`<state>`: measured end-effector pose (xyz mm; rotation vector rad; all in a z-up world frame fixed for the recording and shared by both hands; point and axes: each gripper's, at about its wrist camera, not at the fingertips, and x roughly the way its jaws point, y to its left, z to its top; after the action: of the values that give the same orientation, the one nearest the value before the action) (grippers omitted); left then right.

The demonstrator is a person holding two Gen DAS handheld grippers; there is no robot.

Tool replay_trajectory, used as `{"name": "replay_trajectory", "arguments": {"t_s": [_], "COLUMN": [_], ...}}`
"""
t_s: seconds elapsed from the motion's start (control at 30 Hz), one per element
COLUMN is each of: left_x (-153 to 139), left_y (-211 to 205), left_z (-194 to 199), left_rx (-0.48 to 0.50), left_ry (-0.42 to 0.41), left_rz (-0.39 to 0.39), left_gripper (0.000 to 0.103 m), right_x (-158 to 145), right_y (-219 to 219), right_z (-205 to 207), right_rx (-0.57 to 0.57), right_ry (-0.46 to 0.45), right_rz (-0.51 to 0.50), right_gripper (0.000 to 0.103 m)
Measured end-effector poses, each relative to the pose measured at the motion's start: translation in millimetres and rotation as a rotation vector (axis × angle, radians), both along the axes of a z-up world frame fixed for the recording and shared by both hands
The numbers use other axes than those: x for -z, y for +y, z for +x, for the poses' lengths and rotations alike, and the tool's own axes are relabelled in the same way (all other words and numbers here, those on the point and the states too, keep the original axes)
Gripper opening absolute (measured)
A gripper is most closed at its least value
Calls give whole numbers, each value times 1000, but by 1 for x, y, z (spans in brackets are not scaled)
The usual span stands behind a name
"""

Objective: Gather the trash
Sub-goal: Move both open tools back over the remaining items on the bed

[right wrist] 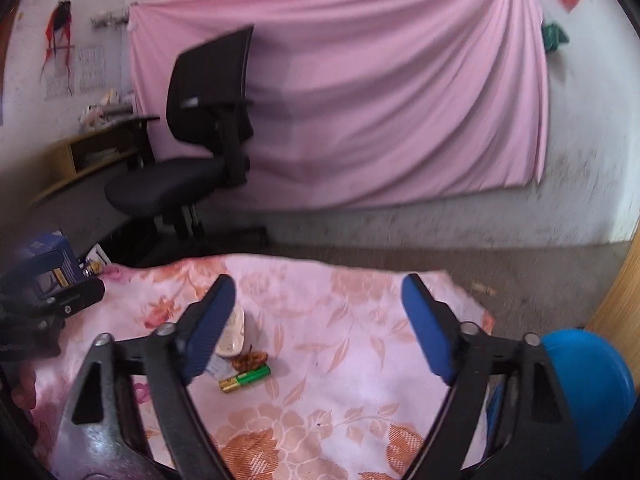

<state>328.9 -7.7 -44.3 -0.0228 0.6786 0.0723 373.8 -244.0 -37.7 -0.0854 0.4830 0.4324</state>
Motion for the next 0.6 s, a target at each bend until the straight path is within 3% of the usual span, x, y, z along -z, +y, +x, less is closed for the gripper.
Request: {"name": "replay_trajectory", "arguments": {"t_s": [0.1, 0.23, 0.3, 0.43, 0.6], "left_x": [8, 18, 23, 28, 30], "left_y": [1, -1, -4, -7, -11], "left_z": [10, 23, 28, 32, 35], "left_rx": [20, 71, 82, 98, 139], "left_ry": [49, 119, 147, 172, 190], "left_rz": [-21, -43, -44, -47, -63], "left_gripper": [92, 72, 67, 60, 57], "right_x": [10, 23, 30, 40, 44], "right_y": [2, 10, 17, 27, 39], "right_z": [13, 24, 30, 33, 29], "right_rx": [-24, -77, -115, -196, -249], "right_ry": [92, 199, 255, 325, 346], "right_rz": [-14, -39, -52, -77, -138], "right_gripper": [103, 94, 86, 76, 69]}}
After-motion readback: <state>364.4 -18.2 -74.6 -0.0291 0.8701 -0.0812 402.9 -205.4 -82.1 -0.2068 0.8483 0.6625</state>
